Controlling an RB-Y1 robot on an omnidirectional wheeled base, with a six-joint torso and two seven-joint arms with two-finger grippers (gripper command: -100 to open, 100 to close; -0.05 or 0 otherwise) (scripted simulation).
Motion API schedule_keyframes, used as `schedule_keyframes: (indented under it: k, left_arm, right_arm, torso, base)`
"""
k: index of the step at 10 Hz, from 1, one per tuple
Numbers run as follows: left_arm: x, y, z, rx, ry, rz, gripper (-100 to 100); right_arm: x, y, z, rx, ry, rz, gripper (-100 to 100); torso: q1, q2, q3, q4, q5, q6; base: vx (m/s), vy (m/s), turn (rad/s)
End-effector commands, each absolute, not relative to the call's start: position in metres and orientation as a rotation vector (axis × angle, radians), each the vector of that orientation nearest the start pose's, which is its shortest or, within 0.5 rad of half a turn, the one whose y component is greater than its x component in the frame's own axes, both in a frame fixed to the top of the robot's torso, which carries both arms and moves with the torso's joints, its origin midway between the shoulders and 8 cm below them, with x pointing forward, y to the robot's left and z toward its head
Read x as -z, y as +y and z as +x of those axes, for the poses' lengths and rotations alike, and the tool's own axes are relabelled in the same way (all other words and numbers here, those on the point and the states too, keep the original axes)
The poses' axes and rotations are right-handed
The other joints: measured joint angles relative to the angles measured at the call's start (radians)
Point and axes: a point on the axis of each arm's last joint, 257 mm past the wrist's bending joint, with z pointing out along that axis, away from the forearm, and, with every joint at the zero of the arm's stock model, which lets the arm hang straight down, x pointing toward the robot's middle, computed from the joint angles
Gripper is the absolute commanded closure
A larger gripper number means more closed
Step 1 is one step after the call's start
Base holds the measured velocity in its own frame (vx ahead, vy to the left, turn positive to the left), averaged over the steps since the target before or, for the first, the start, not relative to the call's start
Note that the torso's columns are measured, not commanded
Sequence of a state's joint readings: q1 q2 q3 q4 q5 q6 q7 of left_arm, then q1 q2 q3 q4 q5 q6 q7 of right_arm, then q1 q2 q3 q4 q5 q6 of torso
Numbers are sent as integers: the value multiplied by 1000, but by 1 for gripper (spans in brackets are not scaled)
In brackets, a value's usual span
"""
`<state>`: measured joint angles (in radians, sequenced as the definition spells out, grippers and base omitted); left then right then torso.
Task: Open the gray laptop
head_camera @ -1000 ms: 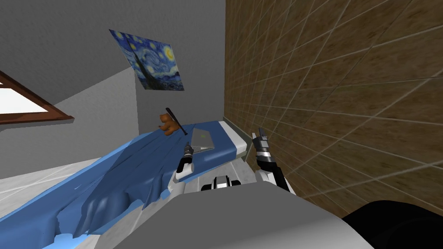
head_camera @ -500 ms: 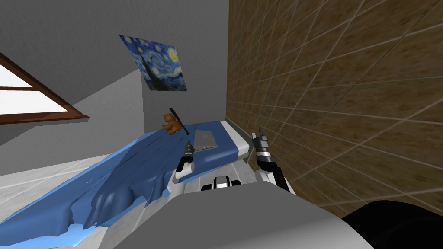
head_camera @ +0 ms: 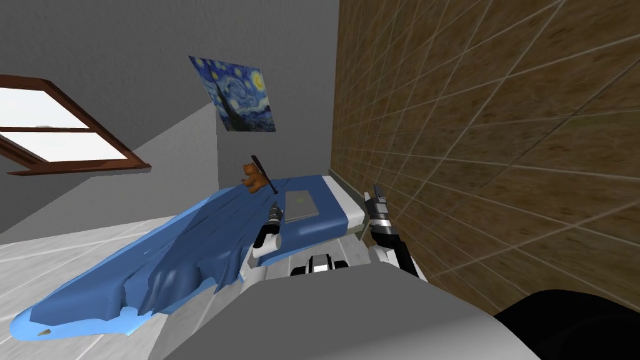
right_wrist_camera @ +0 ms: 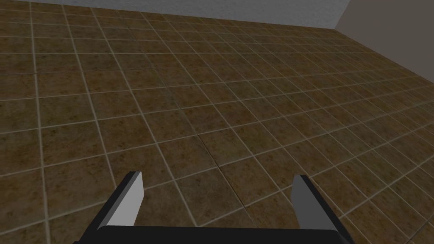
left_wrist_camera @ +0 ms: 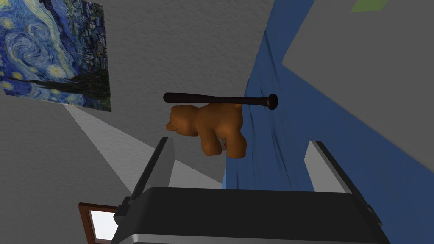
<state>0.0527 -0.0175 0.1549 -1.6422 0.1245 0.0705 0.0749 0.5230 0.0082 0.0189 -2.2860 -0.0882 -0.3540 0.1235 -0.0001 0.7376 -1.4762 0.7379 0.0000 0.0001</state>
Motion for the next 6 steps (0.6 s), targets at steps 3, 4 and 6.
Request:
schedule_keyframes:
  k: [3, 4, 6]
  left_arm:
    - [236, 306, 523, 1217, 1001, -1463, 0]
    - [236, 306, 523, 1217, 1001, -1463, 0]
    - [236, 306, 523, 1217, 1001, -1463, 0]
  right_arm:
    - [10, -289, 363, -1222, 704, 798, 0]
    - [10, -289, 363, -1222, 704, 798, 0]
    - [10, -289, 363, -1222, 704, 798, 0]
  torso:
    - [0, 2, 1, 0, 0, 0]
    - [0, 1, 1, 0, 0, 0]
    - [0, 0, 0, 0, 0, 0]
  base:
    - [0, 0, 0]
    - [0, 0, 0]
    - [0, 0, 0]
